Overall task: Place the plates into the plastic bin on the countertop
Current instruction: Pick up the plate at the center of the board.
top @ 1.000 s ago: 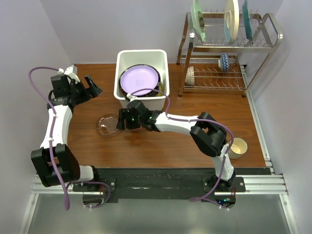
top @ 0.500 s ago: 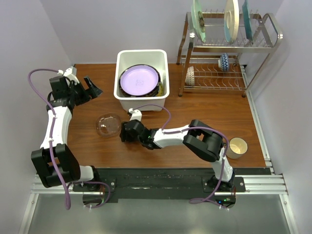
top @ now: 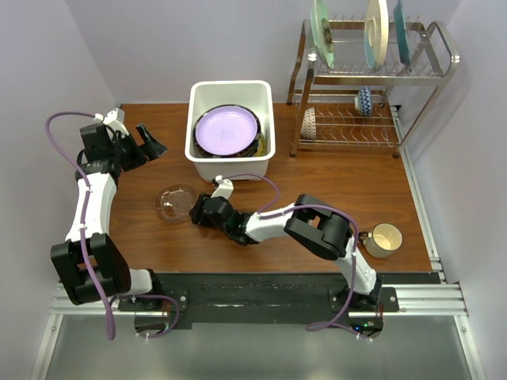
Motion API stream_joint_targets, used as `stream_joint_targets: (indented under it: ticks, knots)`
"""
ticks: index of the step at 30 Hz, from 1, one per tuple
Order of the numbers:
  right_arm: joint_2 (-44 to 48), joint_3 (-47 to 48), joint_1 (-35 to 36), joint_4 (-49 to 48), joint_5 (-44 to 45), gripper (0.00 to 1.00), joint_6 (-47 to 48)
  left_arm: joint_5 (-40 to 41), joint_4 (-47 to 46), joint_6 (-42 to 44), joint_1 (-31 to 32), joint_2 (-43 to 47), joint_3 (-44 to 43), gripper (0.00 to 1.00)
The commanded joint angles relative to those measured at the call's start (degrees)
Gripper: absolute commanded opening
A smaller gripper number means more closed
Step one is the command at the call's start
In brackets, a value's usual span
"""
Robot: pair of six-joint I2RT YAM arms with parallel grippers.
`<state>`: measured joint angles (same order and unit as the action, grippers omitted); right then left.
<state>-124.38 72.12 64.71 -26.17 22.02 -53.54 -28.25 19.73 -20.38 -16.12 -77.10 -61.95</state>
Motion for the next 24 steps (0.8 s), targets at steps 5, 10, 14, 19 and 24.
stream_joint_targets:
  ticks: [5, 10, 14, 19, 24]
  knots:
    - [-3.59, 6.19, -0.02, -0.64, 4.34, 0.46, -4.29, -1.63, -2.76, -0.27, -0.84, 1.16, 0.61, 1.00]
    - [-4.38, 7.60, -0.11, 1.38, 5.75, 0.38, -4.99, -1.81, -2.85, -0.36, -1.02, 1.16, 0.69, 1.00]
    - [-4.82, 7.60, -0.11, 2.18, 6.37, 0.31, -5.43, -1.81, -2.94, -0.36, -1.19, 1.07, 0.78, 1.00]
    - [-4.47, 6.55, -0.11, 2.62, 6.54, 0.07, -6.14, -1.90, -2.85, -0.36, -1.28, 1.25, 0.87, 0.99]
    - [-2.72, 4.18, -0.28, 2.27, 7.33, 0.00, -5.96, -1.81, -3.03, -0.45, -1.46, 1.43, 1.05, 0.99]
